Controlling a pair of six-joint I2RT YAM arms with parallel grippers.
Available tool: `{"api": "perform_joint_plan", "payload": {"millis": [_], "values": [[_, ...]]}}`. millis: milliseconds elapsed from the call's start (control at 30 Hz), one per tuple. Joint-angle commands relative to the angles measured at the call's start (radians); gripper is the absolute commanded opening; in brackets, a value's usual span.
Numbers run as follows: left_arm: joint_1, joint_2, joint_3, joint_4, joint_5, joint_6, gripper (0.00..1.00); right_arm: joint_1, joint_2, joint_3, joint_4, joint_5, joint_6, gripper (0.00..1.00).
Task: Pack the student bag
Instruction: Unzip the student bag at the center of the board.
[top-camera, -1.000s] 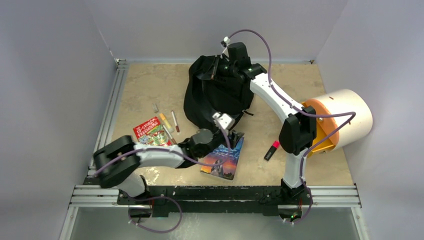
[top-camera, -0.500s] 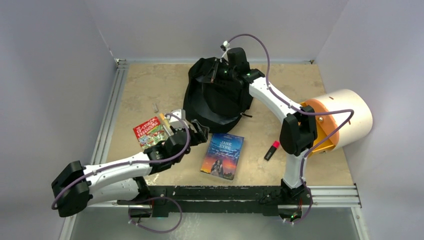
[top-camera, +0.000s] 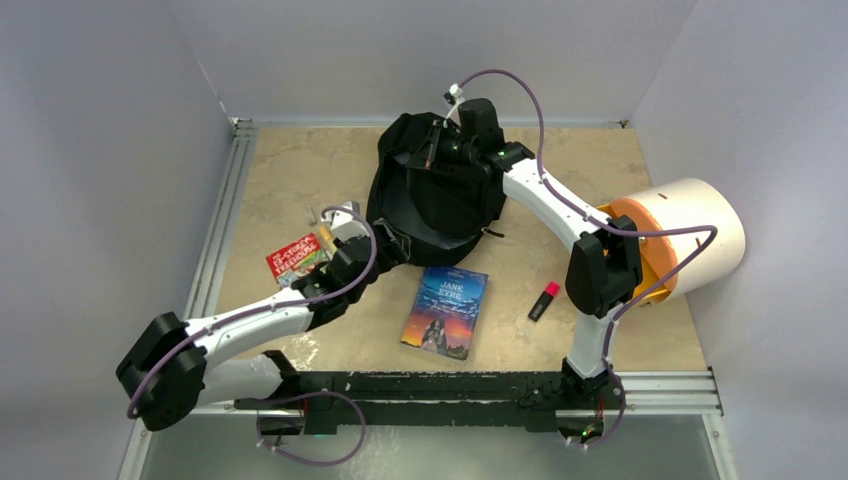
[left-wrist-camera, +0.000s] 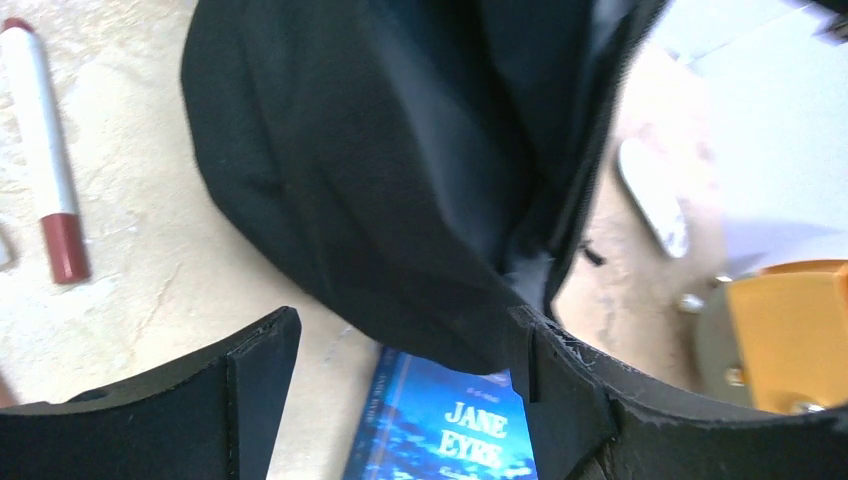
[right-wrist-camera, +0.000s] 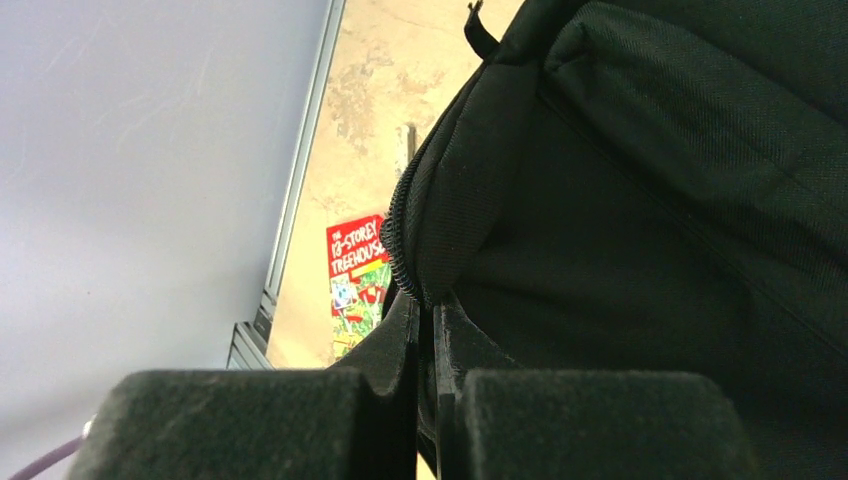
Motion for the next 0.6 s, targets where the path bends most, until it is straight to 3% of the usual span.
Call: {"api": "perform_joint_plan", "payload": {"millis": [0,100,367,567], "values": [[0.007,-0.1,-0.057,0.173,0.028,-0.025,0.75,-0.002,-0.071,-0.012,0.078,-0.007,-0.021,0.02],[0.006,-0.087,-0.058,0.187,-0.014,-0.056,0.76,-0.002,-0.073,-0.022,0.085,-0.012,-0.02,0.03],[0.007,0.184,0.198,-0.008,-0.019,-0.089,0.78,-0.002,-0.08,-0.028,0.093,-0.011,-0.017,0.03],[0.012,0.254,0.235,0.024,-0.01,-0.037,0.74,-0.002,-0.097,-0.052,0.086,0.001,-0.028,0.05]]}}
